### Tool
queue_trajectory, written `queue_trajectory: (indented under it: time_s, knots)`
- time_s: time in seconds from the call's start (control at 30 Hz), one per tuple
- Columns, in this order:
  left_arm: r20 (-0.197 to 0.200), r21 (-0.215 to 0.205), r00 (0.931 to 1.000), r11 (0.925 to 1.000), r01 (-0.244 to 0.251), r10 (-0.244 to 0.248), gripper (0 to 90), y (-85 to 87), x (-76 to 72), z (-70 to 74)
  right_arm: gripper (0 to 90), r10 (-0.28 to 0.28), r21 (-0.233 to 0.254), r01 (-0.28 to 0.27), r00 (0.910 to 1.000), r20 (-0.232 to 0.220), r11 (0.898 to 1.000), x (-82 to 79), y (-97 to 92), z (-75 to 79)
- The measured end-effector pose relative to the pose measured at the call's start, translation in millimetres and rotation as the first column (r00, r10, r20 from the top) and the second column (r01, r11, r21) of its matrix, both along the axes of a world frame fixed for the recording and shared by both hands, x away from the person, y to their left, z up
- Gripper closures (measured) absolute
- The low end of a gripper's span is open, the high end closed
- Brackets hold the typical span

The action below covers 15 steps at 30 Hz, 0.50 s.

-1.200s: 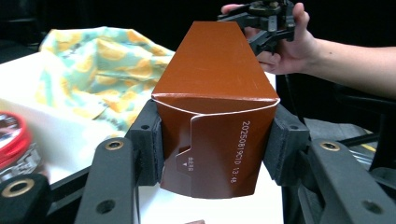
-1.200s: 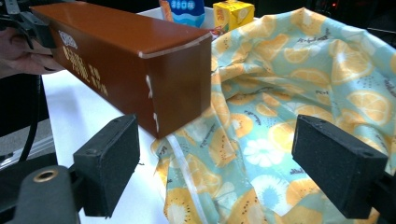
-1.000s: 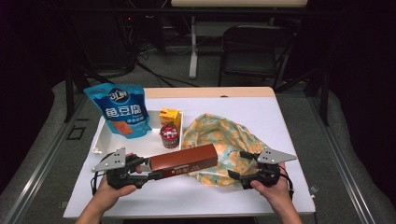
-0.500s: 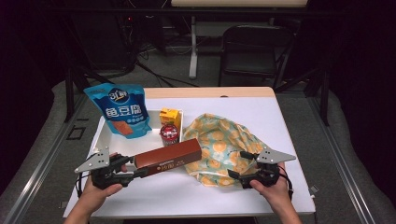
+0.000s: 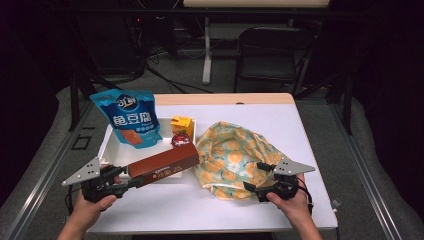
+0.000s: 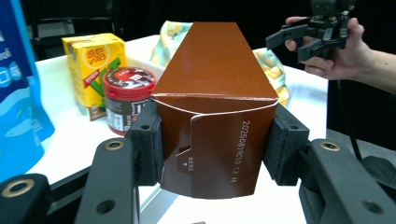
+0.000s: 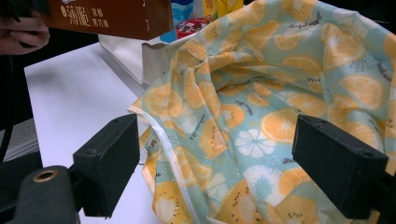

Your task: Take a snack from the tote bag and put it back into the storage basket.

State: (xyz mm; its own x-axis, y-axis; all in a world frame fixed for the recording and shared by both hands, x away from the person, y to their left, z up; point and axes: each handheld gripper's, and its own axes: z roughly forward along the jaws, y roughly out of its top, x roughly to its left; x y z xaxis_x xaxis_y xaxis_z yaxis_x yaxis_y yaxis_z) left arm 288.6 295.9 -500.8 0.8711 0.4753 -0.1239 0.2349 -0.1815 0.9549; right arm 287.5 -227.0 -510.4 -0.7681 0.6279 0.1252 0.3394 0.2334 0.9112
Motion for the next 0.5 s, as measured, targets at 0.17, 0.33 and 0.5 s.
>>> queue_trajectory:
  time_s: [0.17,0.33,0.5]
  knots:
    - [-0.001,0.01,0.9998,0.9997,-0.022,0.022,48.4,6.6,1.0,-1.8,14.9,0.003,-0.002,-0.003,1.0,-0.003,1.0,0.4,0.3,-0.9]
    - [-0.002,-0.008,0.9986,0.9985,-0.054,0.054,48.4,16.5,0.6,-1.9,14.9,0.003,-0.008,-0.003,1.0,-0.005,1.0,0.5,-0.2,-1.2]
    - [-0.003,0.015,0.9973,0.9972,-0.073,0.073,48.4,22.4,0.6,-4.7,14.9,0.003,-0.006,-0.003,1.0,-0.008,1.0,0.6,0.0,-1.7]
